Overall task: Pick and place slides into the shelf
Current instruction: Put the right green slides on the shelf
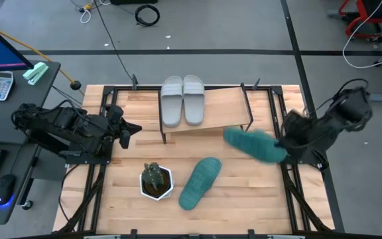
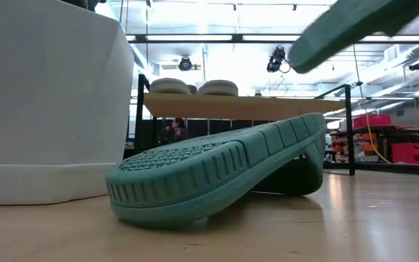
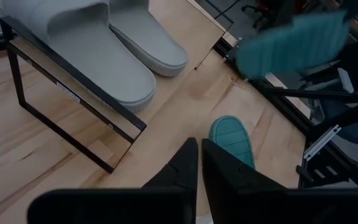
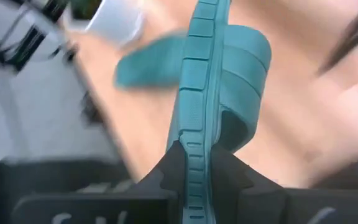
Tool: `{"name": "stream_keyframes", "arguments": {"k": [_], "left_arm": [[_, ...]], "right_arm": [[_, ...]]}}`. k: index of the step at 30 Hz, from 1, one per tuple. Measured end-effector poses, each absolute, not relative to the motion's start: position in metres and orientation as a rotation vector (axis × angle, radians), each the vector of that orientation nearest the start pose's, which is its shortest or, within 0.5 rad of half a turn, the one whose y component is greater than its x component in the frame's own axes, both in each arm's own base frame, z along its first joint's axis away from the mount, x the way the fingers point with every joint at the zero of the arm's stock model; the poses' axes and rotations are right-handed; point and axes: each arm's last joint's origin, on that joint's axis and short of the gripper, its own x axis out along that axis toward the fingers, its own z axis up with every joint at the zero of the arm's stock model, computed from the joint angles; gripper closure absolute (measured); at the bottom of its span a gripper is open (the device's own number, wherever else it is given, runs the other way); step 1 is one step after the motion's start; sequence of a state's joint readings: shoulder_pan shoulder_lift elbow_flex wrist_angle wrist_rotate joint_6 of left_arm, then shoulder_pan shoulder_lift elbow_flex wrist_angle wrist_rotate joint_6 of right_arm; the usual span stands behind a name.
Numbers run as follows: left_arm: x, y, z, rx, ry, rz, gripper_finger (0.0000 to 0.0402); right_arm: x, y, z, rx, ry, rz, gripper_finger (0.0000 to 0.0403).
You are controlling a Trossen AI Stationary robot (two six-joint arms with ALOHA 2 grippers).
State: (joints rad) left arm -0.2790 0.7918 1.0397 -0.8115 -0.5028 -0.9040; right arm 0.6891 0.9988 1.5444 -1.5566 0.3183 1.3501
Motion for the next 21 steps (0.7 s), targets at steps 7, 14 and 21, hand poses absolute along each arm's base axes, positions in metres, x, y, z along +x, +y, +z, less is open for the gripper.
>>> {"name": "stream_keyframes", "arguments": {"k": [7,14,21], "left_arm": [[0.135,-0.024,0.360,-0.664,0.374,0.440,0.0384],[0.135,-0.024,0.362,-0.677,0.356,0.437,0.0374],[0.136,-0.024,0.362,-0.681,0.350,0.435,0.0379]], "right_arm": [[0.112,0.061,0.446,0.546,0.757,-0.377,0.0354],[0.160,0.065,0.430,0.287,0.828,-0.507,0.0354],[0.193,0.054,0.417,0.143,0.863,-0.646,0.0355]]}}
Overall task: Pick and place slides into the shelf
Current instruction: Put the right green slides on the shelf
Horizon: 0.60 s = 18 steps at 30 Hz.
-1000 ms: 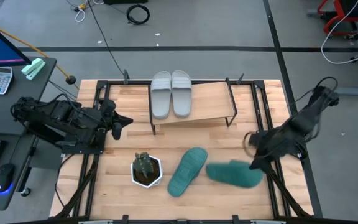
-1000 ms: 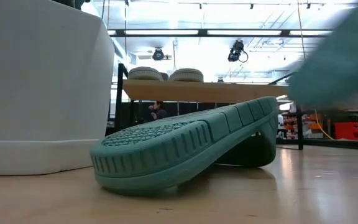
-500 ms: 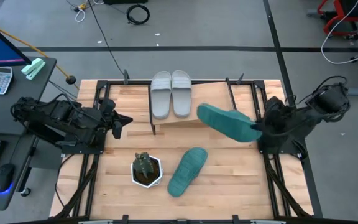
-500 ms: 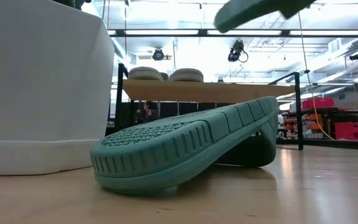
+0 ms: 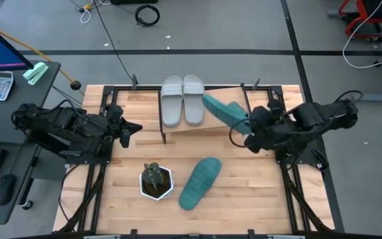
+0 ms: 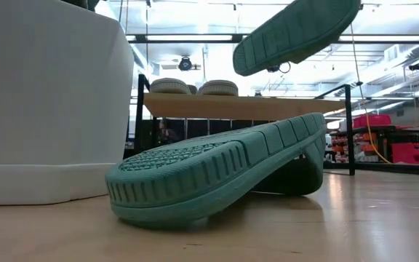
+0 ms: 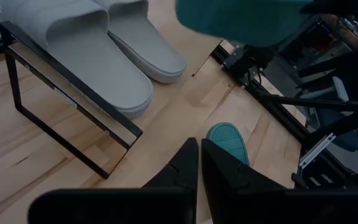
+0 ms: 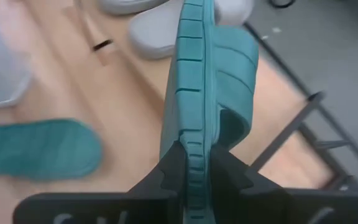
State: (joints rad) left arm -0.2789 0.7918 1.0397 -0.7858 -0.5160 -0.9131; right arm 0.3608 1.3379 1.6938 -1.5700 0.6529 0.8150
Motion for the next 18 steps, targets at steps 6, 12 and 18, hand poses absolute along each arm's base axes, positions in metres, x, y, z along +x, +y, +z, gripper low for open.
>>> {"name": "stream_keyframes", "arguments": {"k": [6,12,18], "left_arm": [[0.136,-0.024,0.362,-0.682,0.350,0.434,0.0388],[0.136,-0.024,0.362,-0.682,0.344,0.438,0.0382],[0.136,-0.024,0.362,-0.677,0.344,0.438,0.0378]], "right_arm": [[0.190,0.040,0.422,0.091,0.799,-0.739,0.0355],[0.186,0.037,0.424,0.010,0.824,-0.711,0.0355],[0.190,0.023,0.424,-0.149,0.857,-0.759,0.0355]]}}
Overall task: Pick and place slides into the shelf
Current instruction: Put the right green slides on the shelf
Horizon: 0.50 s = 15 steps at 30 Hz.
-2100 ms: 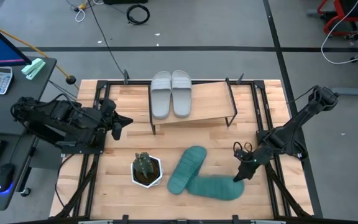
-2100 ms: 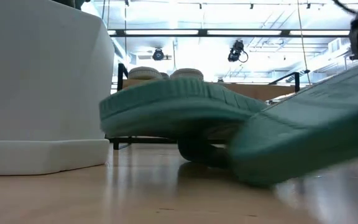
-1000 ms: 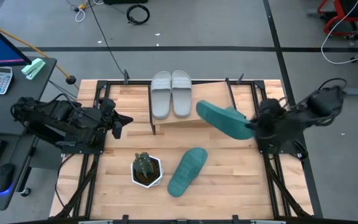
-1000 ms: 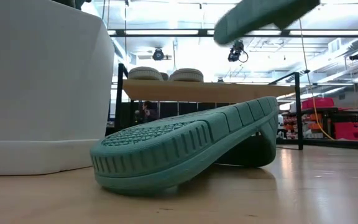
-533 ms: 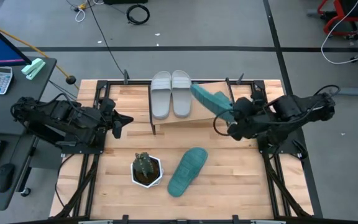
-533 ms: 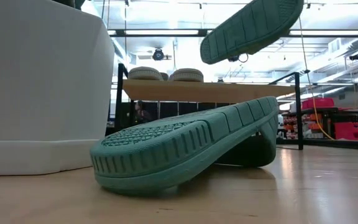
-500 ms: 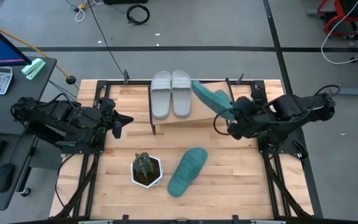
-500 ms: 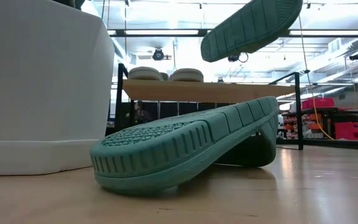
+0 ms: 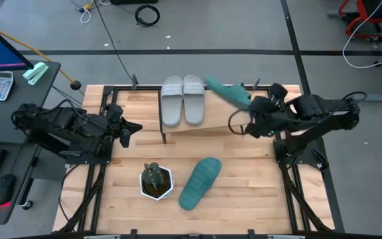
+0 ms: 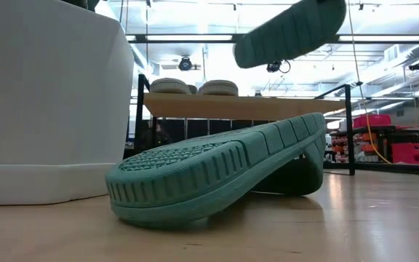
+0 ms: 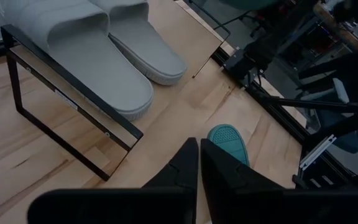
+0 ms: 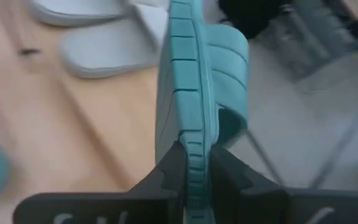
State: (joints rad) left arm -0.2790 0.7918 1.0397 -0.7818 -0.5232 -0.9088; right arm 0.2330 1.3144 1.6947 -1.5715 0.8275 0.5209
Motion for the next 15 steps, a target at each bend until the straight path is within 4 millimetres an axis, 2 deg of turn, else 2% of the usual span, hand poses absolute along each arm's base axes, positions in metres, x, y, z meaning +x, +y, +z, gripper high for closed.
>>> {"name": "stream_keyframes", "arguments": {"k": [9,12,15], "left_arm": [[0.136,-0.022,0.365,-0.706,0.286,0.490,0.0389],[0.139,-0.021,0.372,-0.759,0.146,0.548,0.0383],[0.145,-0.017,0.385,-0.803,-0.056,0.631,0.0375]], "right_arm": [[0.195,-0.007,0.428,-0.459,0.862,-1.026,0.0355],[0.194,-0.010,0.429,-0.520,0.877,-1.050,0.0355],[0.193,-0.010,0.429,-0.510,0.886,-1.030,0.0355]]}}
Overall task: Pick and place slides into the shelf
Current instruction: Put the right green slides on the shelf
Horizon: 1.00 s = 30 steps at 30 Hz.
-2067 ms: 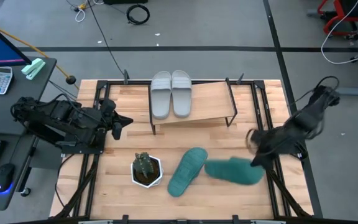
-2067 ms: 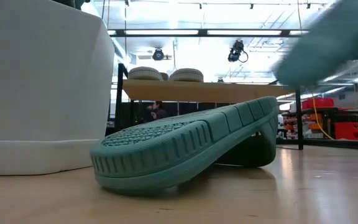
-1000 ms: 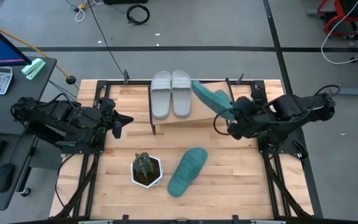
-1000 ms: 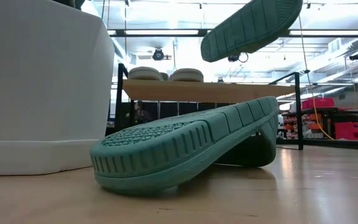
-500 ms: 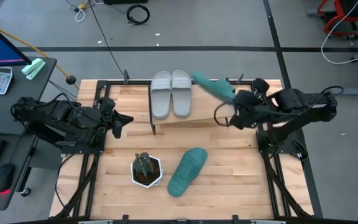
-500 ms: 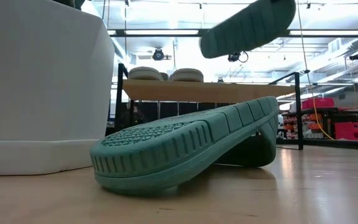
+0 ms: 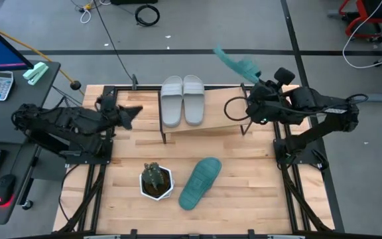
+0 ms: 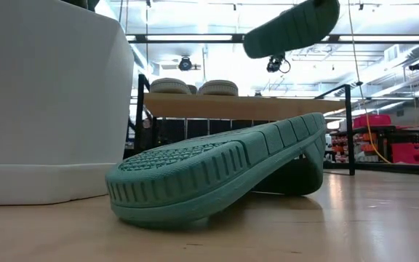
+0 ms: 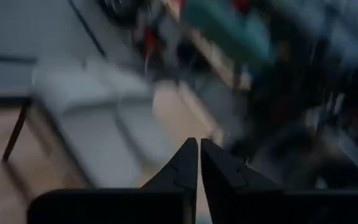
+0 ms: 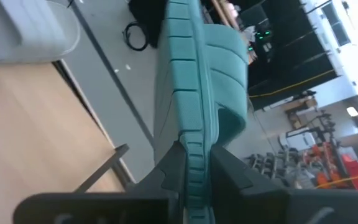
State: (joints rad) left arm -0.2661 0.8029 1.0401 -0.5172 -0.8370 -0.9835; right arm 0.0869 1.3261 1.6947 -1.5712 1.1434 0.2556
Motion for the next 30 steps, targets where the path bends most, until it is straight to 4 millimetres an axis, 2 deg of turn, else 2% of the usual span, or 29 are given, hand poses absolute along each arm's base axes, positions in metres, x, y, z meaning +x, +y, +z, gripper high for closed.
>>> {"name": "stream_keyframes", "arguments": {"k": [4,8,12,19,24,30], "left_arm": [[0.156,-0.008,0.402,-0.860,-0.281,0.687,0.0358],[0.174,0.005,0.417,-0.895,-0.414,0.578,0.0332],[0.197,0.019,0.420,-0.961,-0.527,0.520,0.0300],[0.251,0.042,0.399,-1.130,-0.582,0.436,0.0233],[0.290,0.049,0.377,-1.262,-0.611,0.332,0.0185],[0.314,0.052,0.360,-1.335,-0.653,0.280,0.0153]], "right_arm": [[0.194,-0.009,0.429,-0.496,0.896,-1.008,0.0355],[0.195,-0.003,0.429,-0.531,0.898,-0.970,0.0355],[0.198,0.005,0.430,-0.609,0.903,-0.899,0.0355],[0.201,0.008,0.431,-0.665,0.890,-0.897,0.0355],[0.201,0.008,0.432,-0.707,0.897,-0.907,0.0355],[0.204,0.008,0.435,-0.795,0.914,-0.883,0.0355]]}}
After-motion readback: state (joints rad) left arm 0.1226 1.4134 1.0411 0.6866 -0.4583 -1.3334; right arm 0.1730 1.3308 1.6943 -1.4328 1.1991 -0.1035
